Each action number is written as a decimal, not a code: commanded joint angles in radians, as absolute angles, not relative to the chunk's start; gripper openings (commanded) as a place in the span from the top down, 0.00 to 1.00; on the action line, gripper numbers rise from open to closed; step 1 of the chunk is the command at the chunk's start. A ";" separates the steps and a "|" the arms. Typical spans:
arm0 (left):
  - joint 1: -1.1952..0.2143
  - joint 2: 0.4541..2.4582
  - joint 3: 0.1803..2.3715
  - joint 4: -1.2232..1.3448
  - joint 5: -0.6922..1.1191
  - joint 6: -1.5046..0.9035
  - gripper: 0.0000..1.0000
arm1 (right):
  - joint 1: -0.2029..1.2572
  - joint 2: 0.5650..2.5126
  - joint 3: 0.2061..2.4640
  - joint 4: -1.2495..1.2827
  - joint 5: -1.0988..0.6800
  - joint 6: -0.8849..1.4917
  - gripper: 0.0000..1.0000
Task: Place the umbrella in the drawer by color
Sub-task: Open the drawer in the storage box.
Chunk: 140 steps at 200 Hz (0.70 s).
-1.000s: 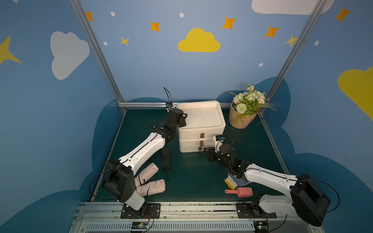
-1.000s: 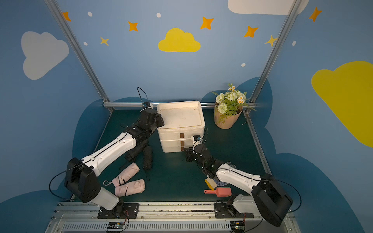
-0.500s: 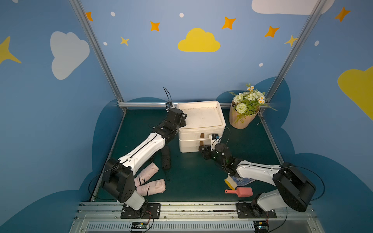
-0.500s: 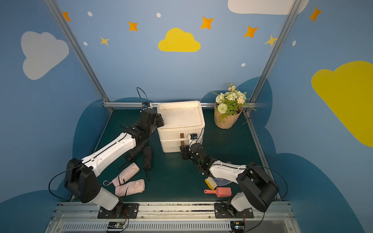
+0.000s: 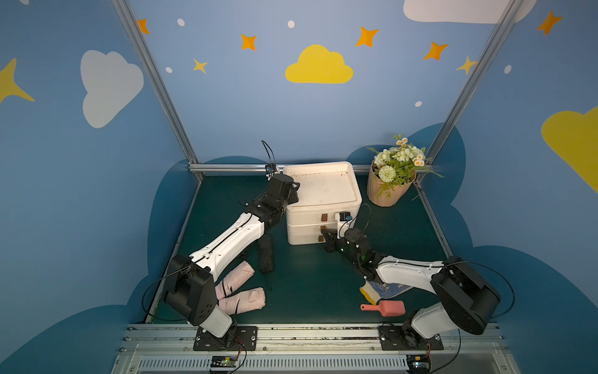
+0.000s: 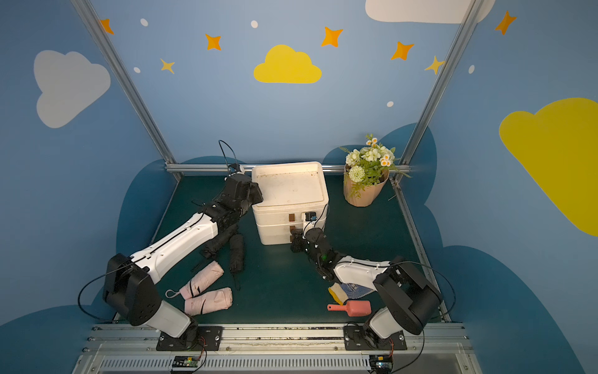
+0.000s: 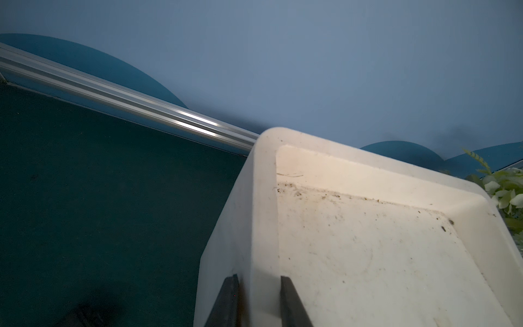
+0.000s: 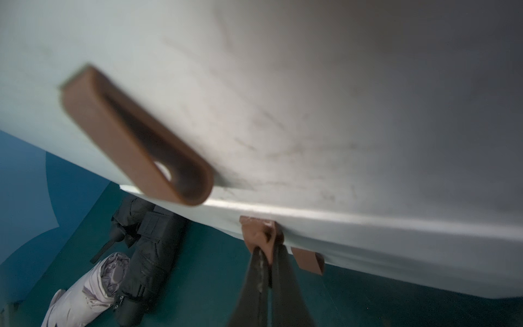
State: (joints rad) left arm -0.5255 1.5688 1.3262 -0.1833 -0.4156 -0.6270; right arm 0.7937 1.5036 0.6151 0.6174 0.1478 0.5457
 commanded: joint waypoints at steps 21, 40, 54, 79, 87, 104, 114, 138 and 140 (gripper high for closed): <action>-0.543 1.581 1.287 -0.308 -0.252 -0.735 0.97 | 0.791 1.420 0.598 0.602 0.032 0.526 1.00; -0.537 1.587 1.290 -0.300 -0.255 -0.733 0.97 | 0.799 1.375 0.603 0.507 0.000 0.515 1.00; -0.534 1.590 1.292 -0.293 -0.258 -0.735 0.97 | 0.810 1.335 0.593 0.468 0.001 0.521 1.00; -0.531 1.593 1.293 -0.281 -0.261 -0.736 0.97 | 0.836 1.264 0.564 0.417 0.021 0.532 1.00; -0.531 1.595 1.295 -0.277 -0.260 -0.734 0.97 | 0.849 1.242 0.557 0.392 0.028 0.534 1.00; -0.529 1.602 1.301 -0.278 -0.255 -0.725 0.97 | 0.876 1.194 0.537 0.335 0.049 0.538 1.00; -0.527 1.606 1.305 -0.282 -0.250 -0.720 0.97 | 0.894 1.166 0.522 0.308 0.063 0.545 1.00; -0.528 1.614 1.307 -0.279 -0.241 -0.718 0.97 | 0.931 1.101 0.475 0.273 0.090 0.568 1.00; -0.528 1.615 1.308 -0.279 -0.240 -0.718 0.97 | 0.933 1.096 0.470 0.270 0.092 0.570 1.00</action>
